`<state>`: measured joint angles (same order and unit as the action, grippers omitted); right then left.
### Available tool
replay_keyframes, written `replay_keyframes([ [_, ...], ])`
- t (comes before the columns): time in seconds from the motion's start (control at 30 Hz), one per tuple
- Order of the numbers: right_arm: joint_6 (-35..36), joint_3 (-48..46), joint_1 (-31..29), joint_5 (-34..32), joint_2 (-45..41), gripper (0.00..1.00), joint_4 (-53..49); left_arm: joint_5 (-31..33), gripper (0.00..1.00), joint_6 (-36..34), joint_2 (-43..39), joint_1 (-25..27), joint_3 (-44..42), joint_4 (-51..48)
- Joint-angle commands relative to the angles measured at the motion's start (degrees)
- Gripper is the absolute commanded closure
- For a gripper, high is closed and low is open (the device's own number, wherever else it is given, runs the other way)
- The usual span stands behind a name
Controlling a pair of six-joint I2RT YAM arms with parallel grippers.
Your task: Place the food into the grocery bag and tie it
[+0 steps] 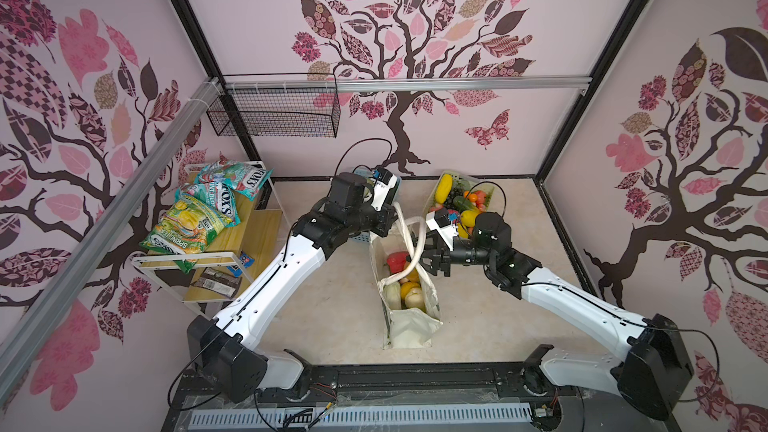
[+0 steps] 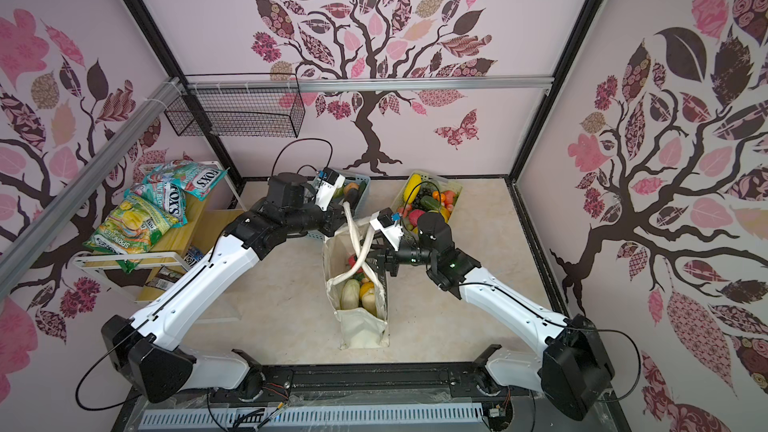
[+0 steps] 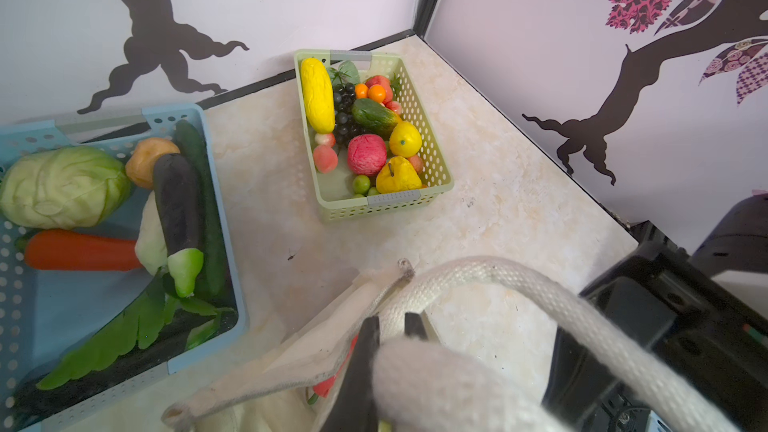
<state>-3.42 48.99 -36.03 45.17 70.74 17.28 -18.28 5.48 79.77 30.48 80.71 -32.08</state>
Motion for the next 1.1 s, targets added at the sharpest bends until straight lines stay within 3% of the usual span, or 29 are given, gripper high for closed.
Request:
replay_keyframes([
  [0.0, -1.84, -0.22, 0.00, 6.27, 2.35, 0.41, 9.38, -2.55, 1.00, 2.10, 0.72, 0.04, 3.86, 2.70],
  [0.2, -2.12, -1.80, 0.03, 13.53, 3.24, 0.37, 16.19, -5.18, 1.00, 3.31, 2.77, 0.24, 6.20, 2.83],
  [0.47, -0.54, 0.08, -0.76, 15.21, 8.01, 0.34, 16.21, -6.13, 1.00, 4.93, 4.76, 0.28, 7.27, 4.44],
  [0.63, 4.11, 0.50, -2.65, 15.43, 9.71, 0.33, 15.01, -6.42, 1.00, 5.29, 5.92, 0.38, 8.26, 4.63],
  [0.9, 3.78, -2.62, -3.71, 18.11, 9.73, 0.31, 26.92, -6.57, 1.00, 6.12, 6.33, 0.39, 8.94, 4.76],
  [1.07, 3.25, -1.02, -4.19, 18.10, 9.34, 0.31, 28.75, -6.02, 0.99, 6.76, 6.40, 0.42, 8.68, 5.39],
])
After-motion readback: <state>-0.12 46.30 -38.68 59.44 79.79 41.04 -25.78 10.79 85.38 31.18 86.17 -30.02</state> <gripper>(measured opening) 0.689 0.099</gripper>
